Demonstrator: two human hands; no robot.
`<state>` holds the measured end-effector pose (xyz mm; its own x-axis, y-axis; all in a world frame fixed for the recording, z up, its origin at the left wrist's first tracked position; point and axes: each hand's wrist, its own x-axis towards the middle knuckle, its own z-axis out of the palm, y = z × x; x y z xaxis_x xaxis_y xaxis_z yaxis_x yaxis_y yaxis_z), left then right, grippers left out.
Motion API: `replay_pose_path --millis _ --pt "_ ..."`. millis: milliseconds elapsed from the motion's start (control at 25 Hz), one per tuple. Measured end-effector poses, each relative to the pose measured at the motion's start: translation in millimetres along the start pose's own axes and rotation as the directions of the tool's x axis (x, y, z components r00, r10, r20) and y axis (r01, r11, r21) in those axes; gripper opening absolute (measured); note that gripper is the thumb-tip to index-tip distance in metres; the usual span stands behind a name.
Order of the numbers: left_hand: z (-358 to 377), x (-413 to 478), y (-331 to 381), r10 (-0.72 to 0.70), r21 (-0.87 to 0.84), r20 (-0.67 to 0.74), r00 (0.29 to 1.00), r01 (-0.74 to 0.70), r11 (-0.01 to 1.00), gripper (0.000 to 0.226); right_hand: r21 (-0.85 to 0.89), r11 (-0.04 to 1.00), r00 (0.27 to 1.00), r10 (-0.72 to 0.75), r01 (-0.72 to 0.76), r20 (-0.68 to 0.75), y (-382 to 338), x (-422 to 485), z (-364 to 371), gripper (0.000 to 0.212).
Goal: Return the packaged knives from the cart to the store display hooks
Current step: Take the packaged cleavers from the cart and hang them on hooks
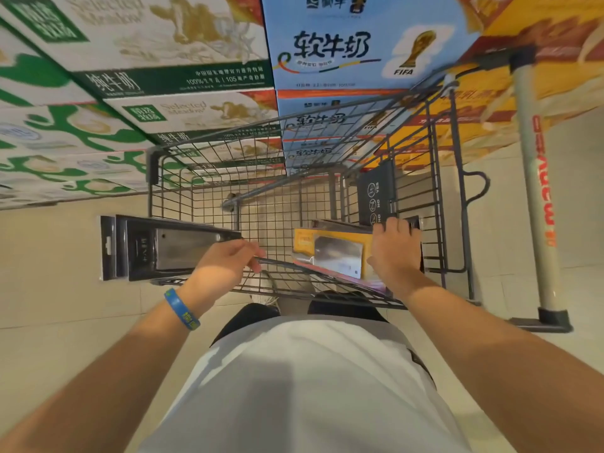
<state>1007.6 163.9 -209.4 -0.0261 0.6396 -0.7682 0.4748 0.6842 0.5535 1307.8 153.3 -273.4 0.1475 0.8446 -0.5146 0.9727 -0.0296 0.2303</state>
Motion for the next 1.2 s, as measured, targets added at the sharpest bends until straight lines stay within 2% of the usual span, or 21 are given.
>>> replay_pose_path --millis 80,160,280,440,640,720,800,840,880,960,1080,1200 --pt "1.7 0.0 -0.1 -0.002 0.007 0.005 1.0 0.002 1.0 0.029 0.055 0.997 0.998 0.054 -0.055 0.029 4.9 7.2 -1.7 0.061" --pt "3.7 1.2 -0.1 -0.009 0.009 0.016 1.0 0.009 1.0 0.029 0.108 0.992 0.995 0.065 -0.073 0.069 7.7 14.3 -5.1 0.064" --pt "4.9 3.9 1.0 -0.02 0.012 0.022 1.0 0.02 1.0 0.029 0.189 0.978 0.993 0.073 -0.089 0.089 10.1 19.8 -7.5 0.052" --pt "4.6 4.4 0.6 -0.007 0.004 0.011 1.0 0.007 1.0 0.03 0.379 0.919 0.99 0.069 -0.11 0.12 17.2 24.2 -10.4 0.037" --pt "6.1 -2.2 -8.9 -0.059 0.015 -0.023 0.998 0.06 0.998 0.03 0.421 0.9 0.989 0.055 -0.109 0.139 20.1 29.5 -16.8 0.025" --pt "8.0 -5.5 -13.8 -0.06 0.02 -0.038 0.997 0.061 0.998 0.029 0.407 0.911 0.998 0.066 -0.065 0.009 8.0 23.5 -22.4 0.02" --pt "10.5 -9.0 -18.5 -0.051 0.017 -0.04 0.998 0.052 0.999 0.028 0.425 0.904 0.981 0.036 0.048 -0.188 -8.6 10.1 -21.8 0.016" --pt "12.0 -10.9 -20.4 -0.048 0.012 -0.041 0.998 0.048 0.999 0.028 0.468 0.878 0.973 0.015 0.098 -0.23 -16.1 2.1 -18.6 0.015" --pt "13.7 -12.4 -22.3 -0.047 0.001 -0.042 0.998 0.047 0.999 0.028 0.537 0.835 0.976 -0.003 0.121 -0.216 -20.9 -4.4 -13.4 0.015" --pt "16.3 -15.1 -25.3 -0.048 -0.032 -0.047 0.998 0.046 0.998 0.028 0.637 0.768 0.994 0.007 0.062 -0.105 -19.5 -12.2 -0.4 0.015" --pt "18.0 -19.6 -30.9 -0.039 -0.033 -0.044 0.998 0.037 0.999 0.028 0.607 0.791 0.997 0.057 -0.079 0.055 7.1 -16.9 22.0 0.019" --pt "19.5 -24.8 -37.8 -0.035 -0.038 -0.043 0.998 0.033 0.999 0.028 0.633 0.767 0.99 0.026 -0.108 0.137 20.6 -19.2 31.1 0.023"
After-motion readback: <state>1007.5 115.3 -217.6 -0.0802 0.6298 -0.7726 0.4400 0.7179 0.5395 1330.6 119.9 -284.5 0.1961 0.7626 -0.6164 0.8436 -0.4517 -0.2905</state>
